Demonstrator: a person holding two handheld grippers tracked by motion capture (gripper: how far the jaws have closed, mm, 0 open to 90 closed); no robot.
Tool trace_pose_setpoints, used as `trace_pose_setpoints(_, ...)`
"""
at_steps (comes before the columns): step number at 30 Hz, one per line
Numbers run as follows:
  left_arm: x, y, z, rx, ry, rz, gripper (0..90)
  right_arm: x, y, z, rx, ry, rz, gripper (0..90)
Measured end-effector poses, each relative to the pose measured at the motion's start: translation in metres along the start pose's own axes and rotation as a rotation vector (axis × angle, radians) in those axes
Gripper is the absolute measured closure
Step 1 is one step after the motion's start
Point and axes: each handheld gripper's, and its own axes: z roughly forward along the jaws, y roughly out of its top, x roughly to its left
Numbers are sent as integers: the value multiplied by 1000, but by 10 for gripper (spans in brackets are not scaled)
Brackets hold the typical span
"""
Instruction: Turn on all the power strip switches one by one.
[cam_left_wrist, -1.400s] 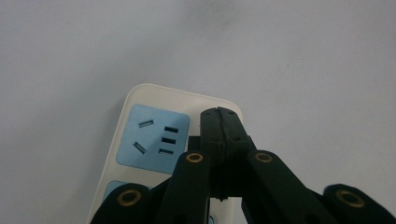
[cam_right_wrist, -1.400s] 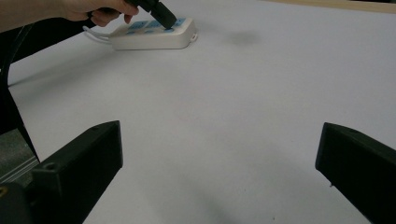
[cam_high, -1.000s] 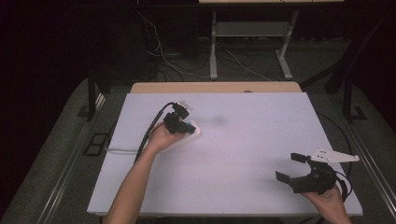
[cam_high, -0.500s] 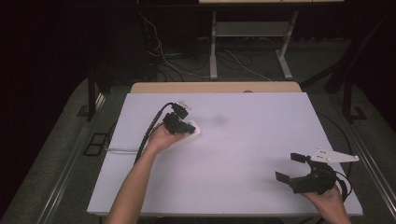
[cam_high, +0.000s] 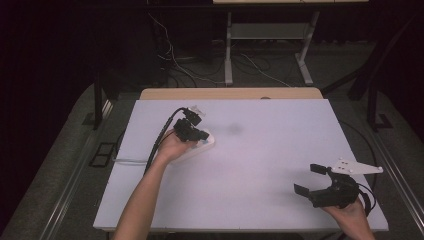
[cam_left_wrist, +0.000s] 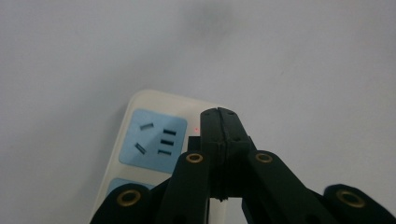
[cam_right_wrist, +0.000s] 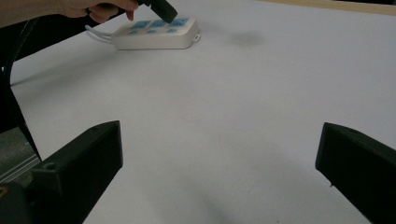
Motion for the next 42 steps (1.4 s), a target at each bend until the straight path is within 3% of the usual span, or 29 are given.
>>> trace_pose_setpoints(7, -1, 4, -23, -62, -2, 1, 843, 0, 0, 1, 1, 2, 6, 7)
trace_pose_setpoints(10, -2, 3, -32, -69, -2, -6, 768, 0, 0, 2, 3, 4, 6, 7)
trace_pose_setpoints(15, -2, 1, -48, -115, 3, -59, 489, 1, 0, 2, 2, 5, 5, 7)
trace_pose_setpoints(20, -6, -7, -63, -155, 8, -88, 130, 1, 0, 2, 0, 7, 4, 7)
trace_pose_setpoints(23, -12, -15, -68, -159, 2, -105, 0, 1, 0, 2, 0, 9, 5, 7)
trace_pose_setpoints(31, -30, -40, -79, -212, 3, -118, 0, 3, 1, 4, 4, 13, 1, 7)
trace_pose_setpoints(35, -40, -53, -82, -230, 24, -114, 0, 5, 1, 4, 5, 15, 1, 7)
trace_pose_setpoints(42, -55, -79, -86, -306, 31, -122, 0, 4, 0, 4, 5, 14, 3, 7)
